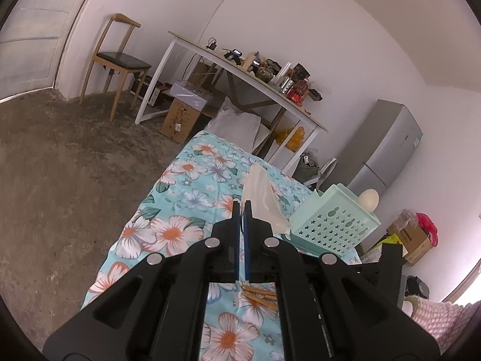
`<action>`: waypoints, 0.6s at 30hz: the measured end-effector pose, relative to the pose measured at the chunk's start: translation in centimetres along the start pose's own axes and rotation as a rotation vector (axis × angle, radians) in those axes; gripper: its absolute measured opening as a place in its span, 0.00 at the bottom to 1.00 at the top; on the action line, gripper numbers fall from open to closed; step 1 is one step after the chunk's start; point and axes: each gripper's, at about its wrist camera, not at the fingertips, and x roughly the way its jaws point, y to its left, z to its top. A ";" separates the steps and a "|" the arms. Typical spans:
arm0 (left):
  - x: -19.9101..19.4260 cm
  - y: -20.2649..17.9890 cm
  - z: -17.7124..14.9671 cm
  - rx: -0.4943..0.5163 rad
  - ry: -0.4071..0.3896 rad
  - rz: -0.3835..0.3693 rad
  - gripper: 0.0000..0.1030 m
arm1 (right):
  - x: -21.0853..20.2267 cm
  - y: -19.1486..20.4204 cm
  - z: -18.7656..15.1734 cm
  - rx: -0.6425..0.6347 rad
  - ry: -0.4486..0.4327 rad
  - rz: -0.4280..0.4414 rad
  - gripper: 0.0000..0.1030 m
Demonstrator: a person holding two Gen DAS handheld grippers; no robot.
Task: Organize utensils
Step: 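Lower the white spoon into the mint-green holder and open the left tool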
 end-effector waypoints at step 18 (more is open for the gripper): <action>-0.9 -2.0 0.5 0.013 -0.039 -0.034 0.01 | -7.4 -7.9 -0.4 0.421 -0.236 -0.058 0.03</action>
